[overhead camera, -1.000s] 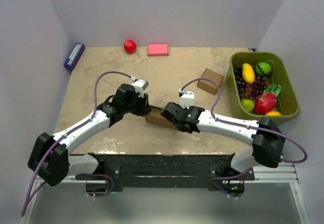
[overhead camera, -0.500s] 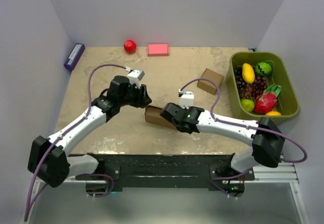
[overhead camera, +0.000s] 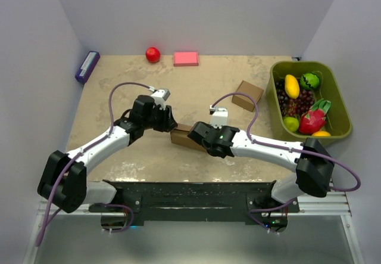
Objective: Fold the paper box
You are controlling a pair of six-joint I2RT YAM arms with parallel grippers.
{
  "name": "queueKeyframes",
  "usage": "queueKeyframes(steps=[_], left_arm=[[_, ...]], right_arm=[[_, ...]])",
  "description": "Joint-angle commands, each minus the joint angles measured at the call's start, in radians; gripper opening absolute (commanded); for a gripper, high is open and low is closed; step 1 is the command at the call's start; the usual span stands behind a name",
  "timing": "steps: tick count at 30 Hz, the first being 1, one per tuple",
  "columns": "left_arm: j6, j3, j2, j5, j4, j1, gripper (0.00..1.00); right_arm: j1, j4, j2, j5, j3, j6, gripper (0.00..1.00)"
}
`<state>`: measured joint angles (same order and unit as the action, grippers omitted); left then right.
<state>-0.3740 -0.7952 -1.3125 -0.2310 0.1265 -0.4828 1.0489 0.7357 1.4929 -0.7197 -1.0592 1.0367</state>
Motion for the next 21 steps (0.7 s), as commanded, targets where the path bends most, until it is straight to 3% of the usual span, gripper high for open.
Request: queueKeyframes(steps=[1,5,9,10,14,21], left_arm=[[-0.016,0.060,0.027,0.021,-0.036,0.003,0.44],[-0.023,0.102,0.035,0.027,-0.051,0.003,0.43],[-0.026,0.122,0.029,0.027,-0.065,0.001,0.43],[-0.028,0.123,0.029,0.027,-0.070,0.001,0.43],[-0.028,0.132,0.030,0.028,-0.071,0.001,0.42],[-0.028,0.139,0.029,0.027,-0.076,0.001,0.41]], right_arm=[[0.003,0.053,0.036,0.006,0.005,0.036,0.00],[0.003,0.057,0.036,0.014,-0.001,0.028,0.03],[0.013,0.064,0.020,0.016,-0.005,0.010,0.36],[0.016,0.065,0.012,0.014,-0.007,0.005,0.49],[0.023,0.045,-0.046,0.031,0.013,-0.044,0.65],[0.023,-0.059,-0.244,0.146,0.051,-0.115,0.70]])
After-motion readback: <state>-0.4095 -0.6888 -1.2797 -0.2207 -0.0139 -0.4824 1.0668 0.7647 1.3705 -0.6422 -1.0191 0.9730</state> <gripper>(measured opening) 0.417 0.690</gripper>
